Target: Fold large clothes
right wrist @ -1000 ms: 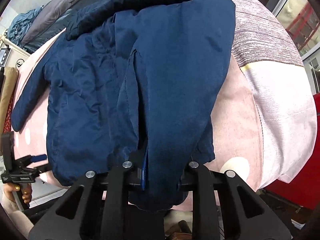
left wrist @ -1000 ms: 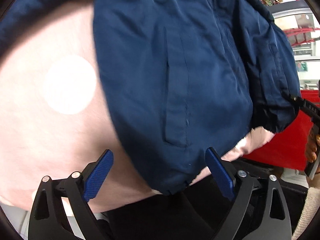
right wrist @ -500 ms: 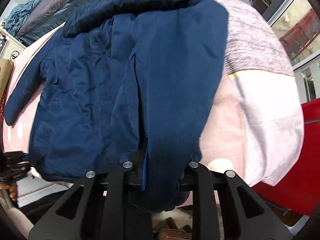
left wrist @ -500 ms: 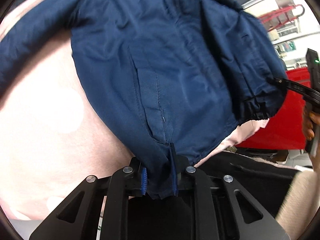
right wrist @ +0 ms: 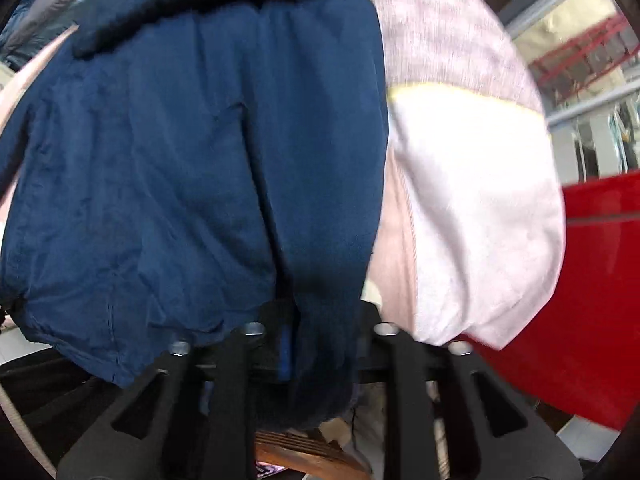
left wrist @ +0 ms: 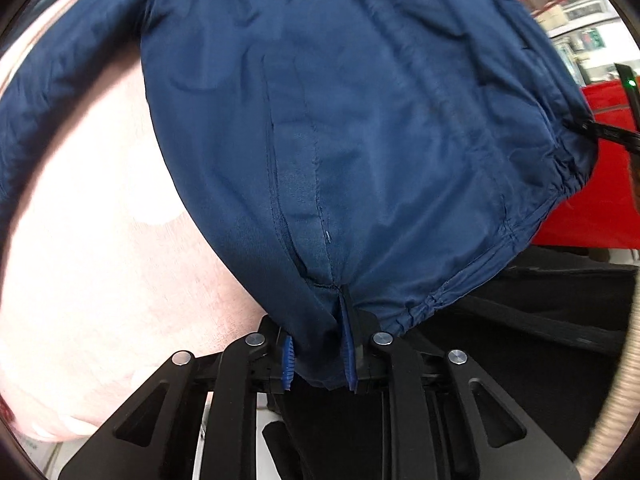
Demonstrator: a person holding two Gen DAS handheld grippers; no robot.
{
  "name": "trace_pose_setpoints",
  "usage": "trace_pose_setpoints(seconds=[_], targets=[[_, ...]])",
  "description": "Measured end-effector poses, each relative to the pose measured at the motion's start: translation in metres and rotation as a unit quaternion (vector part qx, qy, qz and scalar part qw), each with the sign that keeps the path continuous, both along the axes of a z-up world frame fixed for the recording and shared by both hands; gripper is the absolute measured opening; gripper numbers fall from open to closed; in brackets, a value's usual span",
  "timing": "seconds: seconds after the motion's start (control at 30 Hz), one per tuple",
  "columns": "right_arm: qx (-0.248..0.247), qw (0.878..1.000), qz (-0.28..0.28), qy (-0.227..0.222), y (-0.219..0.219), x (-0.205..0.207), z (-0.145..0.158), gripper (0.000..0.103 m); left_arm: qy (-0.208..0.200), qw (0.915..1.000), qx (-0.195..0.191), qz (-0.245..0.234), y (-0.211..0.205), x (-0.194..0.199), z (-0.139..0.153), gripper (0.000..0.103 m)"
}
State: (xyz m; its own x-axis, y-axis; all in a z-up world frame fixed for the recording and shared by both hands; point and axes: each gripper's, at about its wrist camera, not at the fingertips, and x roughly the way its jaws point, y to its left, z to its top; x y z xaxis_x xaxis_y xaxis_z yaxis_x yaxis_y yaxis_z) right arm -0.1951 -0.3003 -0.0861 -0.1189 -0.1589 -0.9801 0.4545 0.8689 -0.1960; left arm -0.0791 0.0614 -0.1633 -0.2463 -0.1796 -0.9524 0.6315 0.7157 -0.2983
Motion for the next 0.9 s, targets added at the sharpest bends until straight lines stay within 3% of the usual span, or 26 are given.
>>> trace_pose_setpoints(seconds=[0.03,0.07,0.13,0.2,0.3,0.47,0.6,0.67,0.73,0.8,0.9], targets=[[-0.009,1.000,-0.004,0.006,-0.001,-0.001,-0.003,0.062,0.004,0.9999,0.008,0.005,0.001,0.001,-0.006,0.026],[-0.016,1.000,-0.006,0.007,-0.003,-0.002,-0.003,0.064,0.005,0.9998,0.013,0.013,0.003,0.002,-0.008,0.028],[-0.026,1.000,-0.003,0.001,-0.004,-0.001,0.006,0.064,-0.004,0.9994,0.018,0.028,0.011,0.005,-0.005,0.043],[-0.072,0.997,0.022,0.006,0.003,0.009,0.022,0.068,-0.037,0.9978,0.030,0.046,0.020,0.014,0.010,0.054],[-0.134,0.988,0.079,-0.009,0.023,0.035,0.049,0.074,-0.090,0.9937,0.027,0.062,0.028,0.032,0.043,0.058],[-0.139,0.976,0.150,-0.077,0.067,0.081,0.077,0.076,-0.147,0.9869,-0.020,0.062,0.003,0.051,0.082,0.067],[-0.066,0.965,0.245,-0.071,0.110,0.110,0.042,0.076,-0.147,0.9874,-0.048,0.031,-0.037,0.040,0.071,0.067],[-0.031,0.959,0.277,-0.047,0.122,0.108,0.016,0.076,-0.138,0.9893,-0.047,0.006,-0.041,0.030,0.056,0.067],[-0.034,0.951,0.306,-0.004,0.126,0.099,-0.015,0.076,-0.136,0.9898,-0.029,-0.030,-0.050,0.015,0.038,0.067],[-0.055,0.949,0.310,0.032,0.118,0.080,-0.036,0.076,-0.133,0.9895,-0.005,-0.058,-0.052,0.003,0.016,0.067],[-0.041,0.961,0.263,0.070,0.074,0.055,-0.062,0.077,-0.099,0.9940,0.024,-0.040,-0.035,0.001,-0.014,0.067]])
